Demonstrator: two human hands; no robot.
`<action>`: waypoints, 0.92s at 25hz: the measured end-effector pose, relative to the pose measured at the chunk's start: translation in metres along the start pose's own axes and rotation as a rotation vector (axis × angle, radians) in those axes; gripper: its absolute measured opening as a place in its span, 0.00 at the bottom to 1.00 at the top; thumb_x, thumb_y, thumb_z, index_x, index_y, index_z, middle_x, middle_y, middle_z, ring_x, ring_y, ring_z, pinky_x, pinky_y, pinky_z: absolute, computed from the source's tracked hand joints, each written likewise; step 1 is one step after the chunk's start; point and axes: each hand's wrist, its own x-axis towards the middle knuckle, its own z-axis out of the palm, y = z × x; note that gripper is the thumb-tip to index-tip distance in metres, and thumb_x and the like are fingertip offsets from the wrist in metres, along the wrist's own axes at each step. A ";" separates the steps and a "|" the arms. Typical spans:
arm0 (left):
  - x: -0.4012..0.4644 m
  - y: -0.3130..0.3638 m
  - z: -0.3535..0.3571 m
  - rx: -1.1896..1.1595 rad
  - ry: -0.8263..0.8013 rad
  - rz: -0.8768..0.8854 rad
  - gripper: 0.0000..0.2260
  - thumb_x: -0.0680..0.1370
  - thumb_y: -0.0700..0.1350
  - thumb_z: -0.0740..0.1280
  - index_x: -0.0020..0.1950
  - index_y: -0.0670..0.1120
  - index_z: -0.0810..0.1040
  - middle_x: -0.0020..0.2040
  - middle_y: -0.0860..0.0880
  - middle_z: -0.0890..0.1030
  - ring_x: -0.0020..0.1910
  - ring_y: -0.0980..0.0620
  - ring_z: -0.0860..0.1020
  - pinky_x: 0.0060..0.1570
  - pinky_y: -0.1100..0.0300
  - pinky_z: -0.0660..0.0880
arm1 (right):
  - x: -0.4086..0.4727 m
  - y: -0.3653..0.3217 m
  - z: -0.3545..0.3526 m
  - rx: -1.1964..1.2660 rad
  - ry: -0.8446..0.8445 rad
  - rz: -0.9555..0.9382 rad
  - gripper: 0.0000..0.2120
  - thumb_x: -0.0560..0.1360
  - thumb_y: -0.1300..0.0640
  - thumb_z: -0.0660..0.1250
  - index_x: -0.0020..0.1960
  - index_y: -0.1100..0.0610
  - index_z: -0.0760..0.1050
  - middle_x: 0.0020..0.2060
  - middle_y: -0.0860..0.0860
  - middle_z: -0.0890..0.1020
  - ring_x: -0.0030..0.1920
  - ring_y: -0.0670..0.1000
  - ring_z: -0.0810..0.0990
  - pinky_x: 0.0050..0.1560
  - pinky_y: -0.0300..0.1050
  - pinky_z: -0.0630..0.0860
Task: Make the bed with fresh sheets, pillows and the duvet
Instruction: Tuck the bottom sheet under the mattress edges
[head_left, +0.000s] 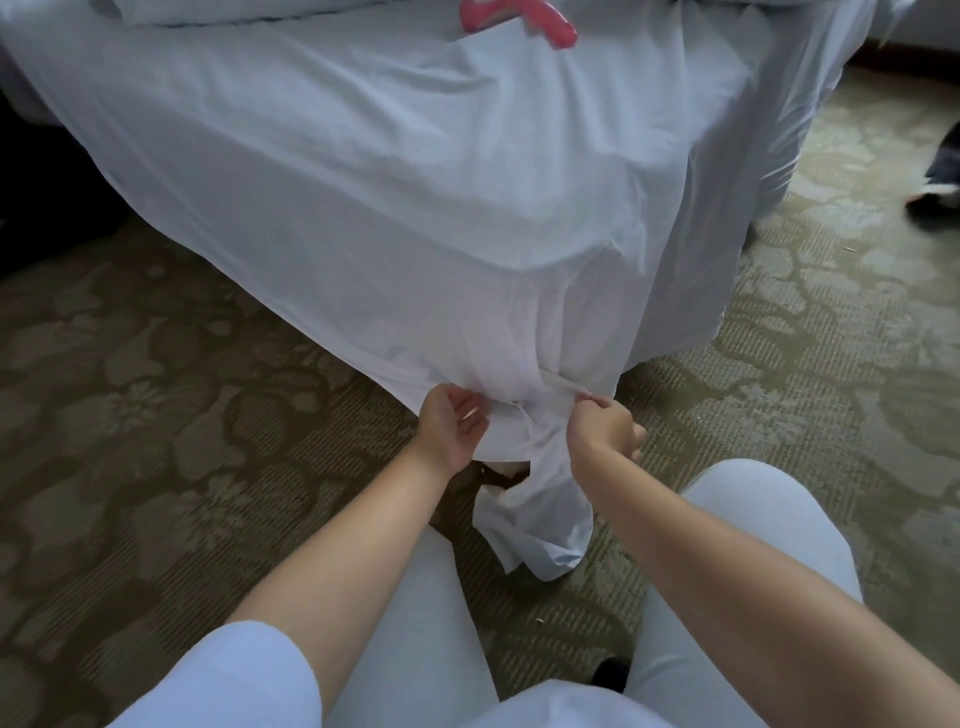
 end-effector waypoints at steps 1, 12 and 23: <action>0.000 0.002 -0.002 0.041 0.028 0.031 0.08 0.79 0.41 0.56 0.50 0.42 0.74 0.50 0.44 0.76 0.49 0.47 0.75 0.57 0.56 0.71 | -0.003 0.002 -0.002 0.092 -0.004 -0.009 0.14 0.79 0.56 0.59 0.59 0.53 0.79 0.63 0.54 0.72 0.59 0.59 0.72 0.60 0.48 0.69; -0.024 0.026 0.007 -0.034 -0.099 0.046 0.25 0.80 0.57 0.57 0.73 0.47 0.66 0.69 0.46 0.71 0.67 0.40 0.69 0.69 0.48 0.65 | -0.009 -0.018 -0.005 0.541 -0.621 0.142 0.22 0.83 0.55 0.50 0.74 0.63 0.60 0.71 0.57 0.68 0.71 0.55 0.66 0.73 0.48 0.60; -0.004 -0.003 0.011 0.026 -0.101 0.031 0.28 0.79 0.63 0.57 0.75 0.52 0.61 0.71 0.44 0.69 0.69 0.46 0.69 0.72 0.50 0.61 | 0.008 -0.039 0.008 0.766 -0.793 0.259 0.30 0.81 0.41 0.51 0.74 0.60 0.61 0.69 0.60 0.69 0.68 0.61 0.68 0.65 0.55 0.68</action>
